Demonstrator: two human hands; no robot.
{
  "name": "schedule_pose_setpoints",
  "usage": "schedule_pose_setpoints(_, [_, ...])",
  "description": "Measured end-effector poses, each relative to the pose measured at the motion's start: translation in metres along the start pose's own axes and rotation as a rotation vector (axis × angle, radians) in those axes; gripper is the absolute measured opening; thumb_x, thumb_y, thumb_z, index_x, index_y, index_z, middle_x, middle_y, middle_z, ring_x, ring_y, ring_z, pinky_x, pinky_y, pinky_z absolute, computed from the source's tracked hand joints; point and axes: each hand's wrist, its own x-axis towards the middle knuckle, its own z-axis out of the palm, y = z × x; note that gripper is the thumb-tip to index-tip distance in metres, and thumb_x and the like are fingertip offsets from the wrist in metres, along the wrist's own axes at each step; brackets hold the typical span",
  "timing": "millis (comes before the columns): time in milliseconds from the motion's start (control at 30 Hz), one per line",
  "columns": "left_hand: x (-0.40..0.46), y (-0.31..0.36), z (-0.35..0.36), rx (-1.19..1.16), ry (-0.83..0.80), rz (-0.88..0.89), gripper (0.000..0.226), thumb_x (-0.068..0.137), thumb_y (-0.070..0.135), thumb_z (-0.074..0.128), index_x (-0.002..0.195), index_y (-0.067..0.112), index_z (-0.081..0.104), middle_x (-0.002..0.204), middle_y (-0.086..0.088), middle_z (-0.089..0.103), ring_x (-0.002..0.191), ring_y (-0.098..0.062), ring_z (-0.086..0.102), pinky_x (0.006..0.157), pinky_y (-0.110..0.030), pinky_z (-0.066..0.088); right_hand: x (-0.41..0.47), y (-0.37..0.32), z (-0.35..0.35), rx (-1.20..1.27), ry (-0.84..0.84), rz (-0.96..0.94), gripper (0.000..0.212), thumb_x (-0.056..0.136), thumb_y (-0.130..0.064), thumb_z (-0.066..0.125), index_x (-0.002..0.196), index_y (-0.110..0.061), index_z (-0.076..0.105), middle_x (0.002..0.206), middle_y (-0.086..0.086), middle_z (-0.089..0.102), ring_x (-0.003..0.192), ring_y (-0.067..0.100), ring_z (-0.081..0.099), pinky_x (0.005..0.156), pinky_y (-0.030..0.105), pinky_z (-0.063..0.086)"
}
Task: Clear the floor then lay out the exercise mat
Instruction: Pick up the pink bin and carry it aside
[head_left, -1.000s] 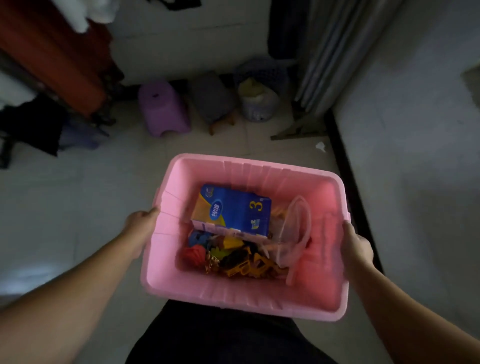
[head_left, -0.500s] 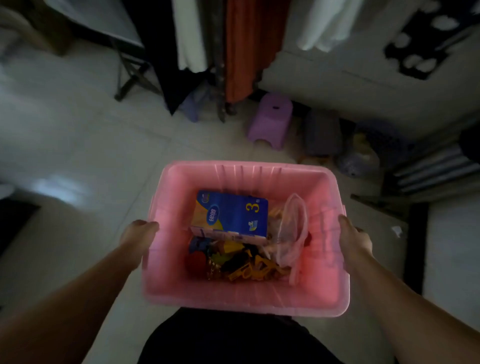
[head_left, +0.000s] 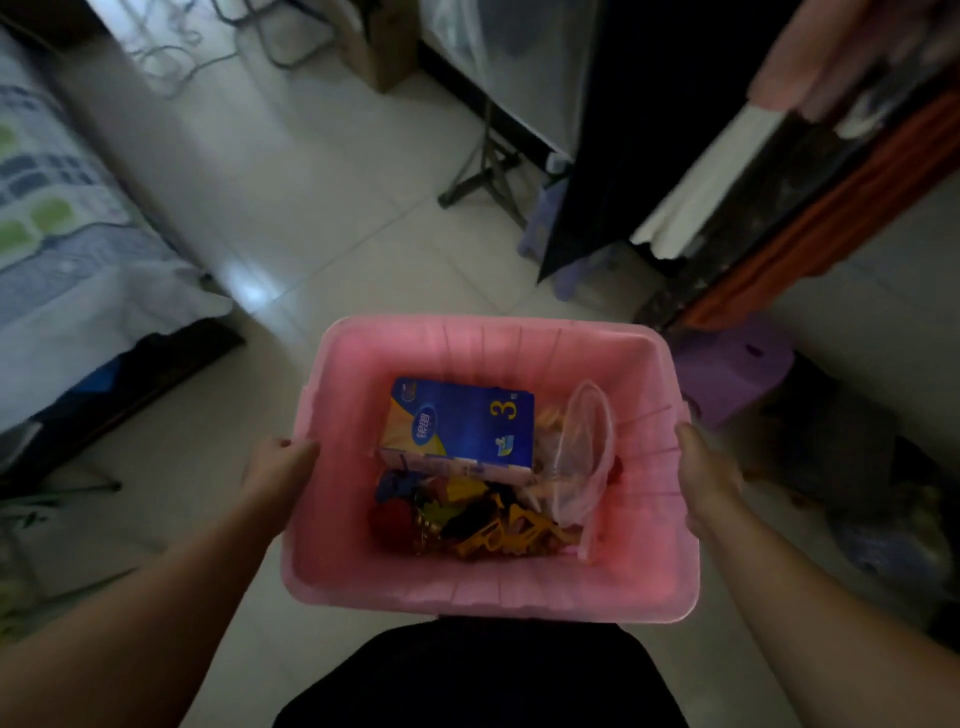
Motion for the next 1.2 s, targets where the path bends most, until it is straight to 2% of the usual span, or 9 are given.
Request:
schedule_pose_setpoints(133, [0.037,0.025,-0.008,-0.125,0.039,-0.097,0.032,0.059,0.03,0.056,0.076,0.005,0.065,0.079,-0.024,0.069,0.071,-0.038,0.068,0.073,-0.055,0.058,0.045,-0.072,0.053,-0.037,-0.097,-0.062,0.065,0.091,-0.051,0.051,0.139,-0.008,0.051,0.144,0.018,0.049,0.127,0.034,0.048,0.098,0.037,0.038])
schedule_pose_setpoints(267, [0.073,0.064,-0.015,-0.232,0.077,-0.194,0.041,0.066,0.031,0.06,0.09,-0.001,0.068,0.082,-0.023,0.07,0.078,-0.039,0.069,0.08,-0.057,0.058,0.09,-0.152,0.099,-0.162,-0.171,-0.127,0.062,0.096,-0.047,0.048,0.127,0.005,0.058,0.134,0.028,0.055,0.124,0.04,0.051,0.098,0.039,0.039])
schedule_pose_setpoints(433, [0.123,0.122,-0.037,-0.381,0.082,-0.266,0.055,0.08,0.06,0.057,0.108,0.015,0.068,0.103,-0.012,0.07,0.092,-0.032,0.068,0.087,-0.046,0.056,0.125,-0.245,0.148,-0.252,-0.226,-0.142,0.073,0.089,-0.062,0.042,0.114,0.002,0.067,0.12,0.029,0.063,0.108,0.042,0.059,0.085,0.04,0.044])
schedule_pose_setpoints(533, [0.149,0.146,-0.055,-0.432,0.135,-0.315,0.058,0.078,0.065,0.053,0.1,0.014,0.068,0.099,-0.011,0.071,0.087,-0.03,0.068,0.075,-0.041,0.056,0.131,-0.297,0.184,-0.286,-0.261,-0.152,0.082,0.082,-0.071,0.038,0.111,-0.001,0.068,0.116,0.026,0.064,0.1,0.038,0.06,0.082,0.039,0.043])
schedule_pose_setpoints(767, [0.234,0.167,-0.105,-0.497,0.177,-0.403,0.048,0.054,0.051,0.069,0.079,0.01,0.073,0.082,-0.012,0.075,0.077,-0.031,0.072,0.074,-0.045,0.059,0.125,-0.404,0.288,-0.348,-0.321,-0.204,0.073,0.083,-0.064,0.049,0.106,0.002,0.07,0.109,0.024,0.068,0.096,0.04,0.064,0.084,0.045,0.054])
schedule_pose_setpoints(867, [0.286,0.18,-0.133,-0.509,0.158,-0.404,0.048,0.056,0.05,0.069,0.08,0.009,0.073,0.081,-0.014,0.075,0.072,-0.031,0.071,0.063,-0.034,0.056,0.116,-0.447,0.333,-0.403,-0.348,-0.216,0.077,0.092,-0.064,0.041,0.114,0.005,0.066,0.115,0.027,0.064,0.087,0.034,0.058,0.075,0.034,0.042])
schedule_pose_setpoints(1000, [0.353,0.21,-0.184,-0.467,0.119,-0.348,0.051,0.065,0.053,0.065,0.084,0.006,0.072,0.083,-0.016,0.073,0.074,-0.032,0.07,0.066,-0.035,0.055,0.103,-0.502,0.383,-0.405,-0.325,-0.188,0.07,0.095,-0.056,0.043,0.117,0.007,0.063,0.104,0.023,0.063,0.073,0.029,0.053,0.071,0.033,0.04])
schedule_pose_setpoints(1100, [0.399,0.241,-0.217,-0.448,0.151,-0.295,0.047,0.081,0.046,0.059,0.092,0.002,0.069,0.083,-0.014,0.071,0.071,-0.029,0.068,0.061,-0.033,0.054,0.094,-0.545,0.418,-0.399,-0.324,-0.204,0.062,0.094,-0.052,0.046,0.114,0.004,0.066,0.096,0.019,0.062,0.082,0.033,0.057,0.077,0.039,0.049])
schedule_pose_setpoints(1200, [0.438,0.273,-0.246,-0.381,0.183,-0.305,0.05,0.086,0.045,0.051,0.108,0.002,0.065,0.102,-0.02,0.069,0.091,-0.039,0.066,0.081,-0.042,0.056,0.09,-0.584,0.449,-0.406,-0.322,-0.246,0.059,0.093,-0.052,0.043,0.113,-0.001,0.067,0.109,0.023,0.065,0.098,0.04,0.061,0.091,0.049,0.051])
